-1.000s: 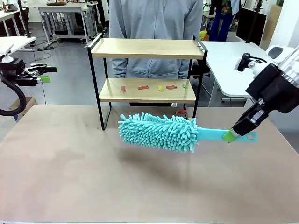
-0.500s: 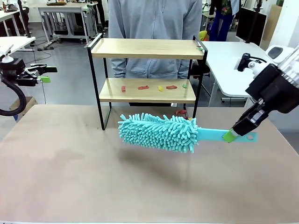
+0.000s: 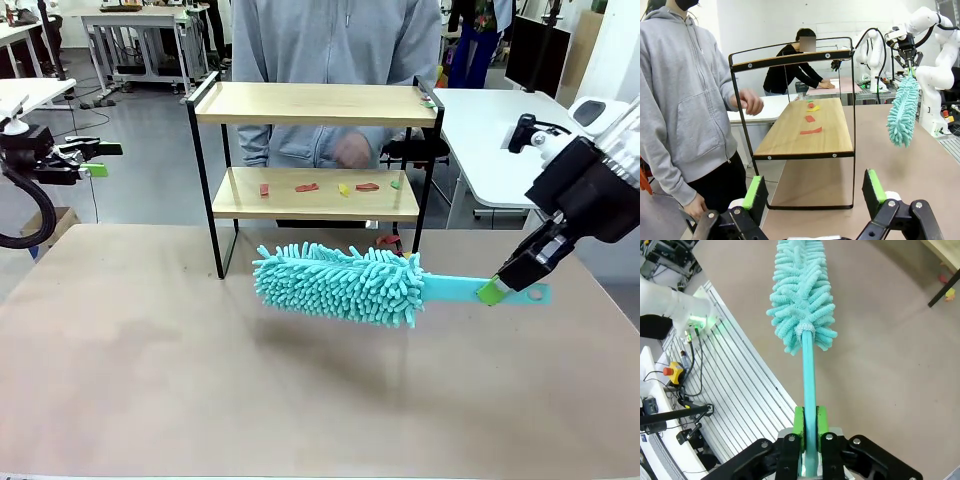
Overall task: Clean the shelf.
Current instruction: Clean the specific section of the Shelf indicated by the human with the Duster.
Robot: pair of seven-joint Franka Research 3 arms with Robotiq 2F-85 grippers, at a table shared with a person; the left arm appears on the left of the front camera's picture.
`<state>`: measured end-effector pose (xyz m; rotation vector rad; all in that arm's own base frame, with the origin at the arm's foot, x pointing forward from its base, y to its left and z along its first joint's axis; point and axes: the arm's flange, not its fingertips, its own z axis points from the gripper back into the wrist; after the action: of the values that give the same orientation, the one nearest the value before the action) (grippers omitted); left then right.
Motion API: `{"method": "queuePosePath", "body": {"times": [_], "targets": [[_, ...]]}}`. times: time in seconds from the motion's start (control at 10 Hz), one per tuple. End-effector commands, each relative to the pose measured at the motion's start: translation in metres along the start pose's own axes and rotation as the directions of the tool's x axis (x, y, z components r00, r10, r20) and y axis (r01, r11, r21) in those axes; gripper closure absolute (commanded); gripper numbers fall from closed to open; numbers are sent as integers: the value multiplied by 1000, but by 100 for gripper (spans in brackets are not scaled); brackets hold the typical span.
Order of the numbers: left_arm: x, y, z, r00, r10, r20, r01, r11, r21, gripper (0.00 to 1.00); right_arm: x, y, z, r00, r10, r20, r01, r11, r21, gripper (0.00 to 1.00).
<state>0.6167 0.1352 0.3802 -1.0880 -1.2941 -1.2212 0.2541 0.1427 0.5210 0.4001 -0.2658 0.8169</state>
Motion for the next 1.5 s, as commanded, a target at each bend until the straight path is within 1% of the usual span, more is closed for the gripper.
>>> {"method": "queuePosePath", "body": {"times": [0.0,1.2,1.3,1.4], "targets": [[2,-2,0,1000,-11,-2,11,1000,-3,0,4,2,0,1000,-11,20,11,1000,7,87],[2,-2,0,1000,-11,-2,11,1000,-3,0,4,2,0,1000,-11,20,11,1000,7,87],[2,-2,0,1000,-11,-2,11,1000,-3,0,0,0,0,1000,0,0,0,1000,0,87],[2,-2,0,1000,-11,-2,11,1000,-3,0,13,10,0,998,-33,58,32,999,17,87]]}}
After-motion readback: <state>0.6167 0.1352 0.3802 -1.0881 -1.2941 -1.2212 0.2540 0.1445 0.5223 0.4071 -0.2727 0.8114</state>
